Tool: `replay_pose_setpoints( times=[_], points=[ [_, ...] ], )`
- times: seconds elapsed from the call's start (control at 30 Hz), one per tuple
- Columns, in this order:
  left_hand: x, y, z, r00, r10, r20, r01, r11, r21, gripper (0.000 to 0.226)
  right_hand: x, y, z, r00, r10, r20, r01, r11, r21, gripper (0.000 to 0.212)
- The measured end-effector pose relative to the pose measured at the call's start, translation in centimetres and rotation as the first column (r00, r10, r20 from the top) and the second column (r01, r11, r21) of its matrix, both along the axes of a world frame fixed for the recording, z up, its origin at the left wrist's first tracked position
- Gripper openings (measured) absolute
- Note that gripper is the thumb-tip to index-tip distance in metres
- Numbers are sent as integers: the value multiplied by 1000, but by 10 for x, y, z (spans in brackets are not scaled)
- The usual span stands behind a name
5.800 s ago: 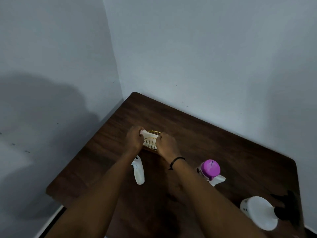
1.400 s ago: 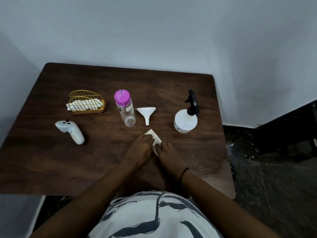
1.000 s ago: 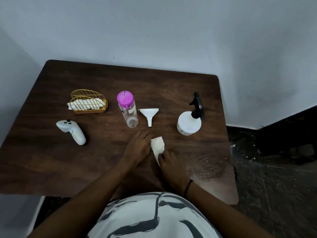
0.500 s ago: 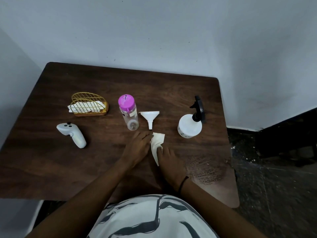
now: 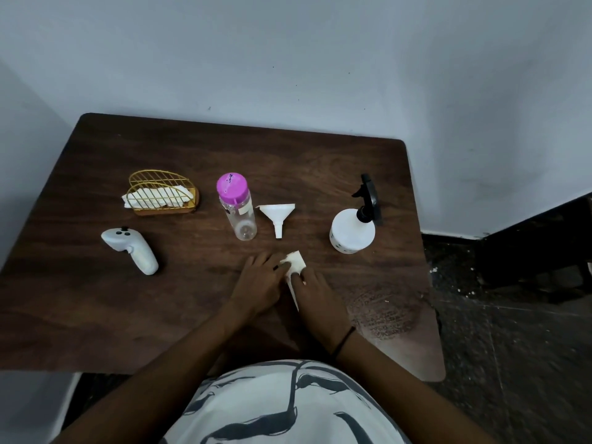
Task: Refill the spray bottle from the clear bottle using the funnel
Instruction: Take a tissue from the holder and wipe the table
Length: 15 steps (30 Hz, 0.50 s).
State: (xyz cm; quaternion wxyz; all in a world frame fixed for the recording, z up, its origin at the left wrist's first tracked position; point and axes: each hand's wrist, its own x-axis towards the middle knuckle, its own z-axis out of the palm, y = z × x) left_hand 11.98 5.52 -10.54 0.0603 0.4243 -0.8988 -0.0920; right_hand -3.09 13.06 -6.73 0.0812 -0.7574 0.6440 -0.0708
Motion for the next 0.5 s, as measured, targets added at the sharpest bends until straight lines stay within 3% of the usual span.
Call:
replay_pose_setpoints(
  times=[0.13,0.3,0.5],
  points=[
    [8,-2,3,996,74,-54,-75,997,-23,33,9,-26,-21,1000,0,-10,1,998,60,34],
    [17,-6,10,986,161,-42,-161,987,-4,39,18,-31,-27,985,40,-166,-28,997,73,39],
    [18,-8,10,985,174,-17,-173,985,26,39,-5,-34,-28,982,-52,-181,72,992,106,45]
  ],
)
